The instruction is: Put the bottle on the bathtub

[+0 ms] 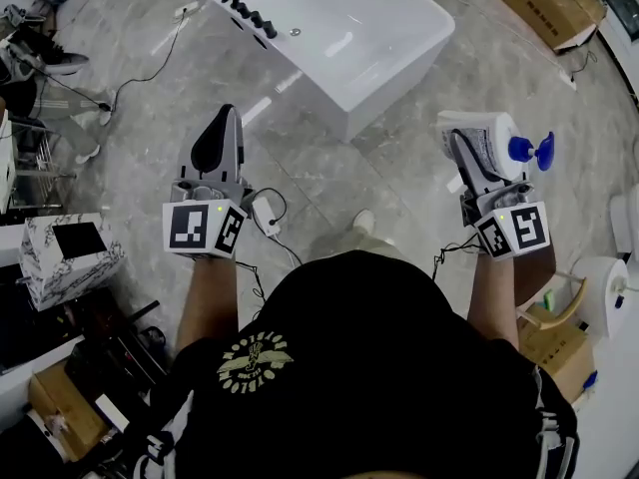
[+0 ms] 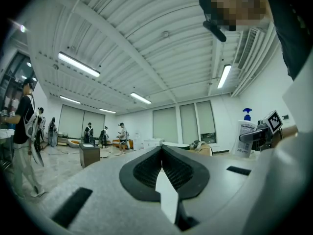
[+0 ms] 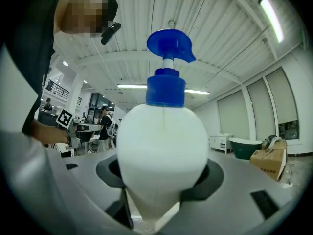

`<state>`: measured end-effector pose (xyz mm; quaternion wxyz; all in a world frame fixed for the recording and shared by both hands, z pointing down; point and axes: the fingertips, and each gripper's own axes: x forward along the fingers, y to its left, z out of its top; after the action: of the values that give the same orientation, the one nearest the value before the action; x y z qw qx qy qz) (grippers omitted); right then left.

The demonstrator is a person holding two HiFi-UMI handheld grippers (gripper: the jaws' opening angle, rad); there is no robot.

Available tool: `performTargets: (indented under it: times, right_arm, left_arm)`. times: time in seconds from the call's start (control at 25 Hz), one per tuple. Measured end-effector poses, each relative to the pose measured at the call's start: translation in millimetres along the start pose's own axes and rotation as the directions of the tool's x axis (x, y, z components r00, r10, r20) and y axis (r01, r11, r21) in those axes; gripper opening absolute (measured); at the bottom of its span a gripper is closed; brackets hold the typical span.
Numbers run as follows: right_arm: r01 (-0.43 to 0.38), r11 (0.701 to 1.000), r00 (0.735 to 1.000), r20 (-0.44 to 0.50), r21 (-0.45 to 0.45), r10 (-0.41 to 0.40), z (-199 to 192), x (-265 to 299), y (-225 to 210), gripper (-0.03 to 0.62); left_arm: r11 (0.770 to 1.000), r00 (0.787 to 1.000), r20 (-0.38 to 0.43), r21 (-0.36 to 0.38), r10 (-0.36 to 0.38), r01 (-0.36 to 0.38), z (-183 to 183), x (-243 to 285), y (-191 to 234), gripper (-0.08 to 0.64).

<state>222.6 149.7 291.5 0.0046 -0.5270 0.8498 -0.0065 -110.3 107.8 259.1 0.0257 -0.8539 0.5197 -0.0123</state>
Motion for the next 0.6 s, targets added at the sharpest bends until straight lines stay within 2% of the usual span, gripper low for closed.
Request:
performTargets:
  times: [0.28,0.48,0.6]
  right_arm:
    - [-0.022,1.0,0.999,0.032,0.015,0.022,6.8,24.8,-54.9,0.262]
    - [-0.067,0.998,0.997,0.033,-0.005,0.067,7.8,41.9,-66.8,0.262]
    - [-0.076,0.997,0.996,0.036,0.019,0.076,6.3,48.1,-72.5,0.262]
  left_arm:
    - [0.999,0.999,0.022,0.024,0.038,-0.039,13.8,44.1,-11.7,0.009]
    - [0.998,0.998,0.044,-0.026,0.055,-0.053,19.3,53.1,-12.7,0.009]
    - [0.998,0.998,0.021,-0.001,0.06,-0.06,14.0,52.9,-13.8,0.009]
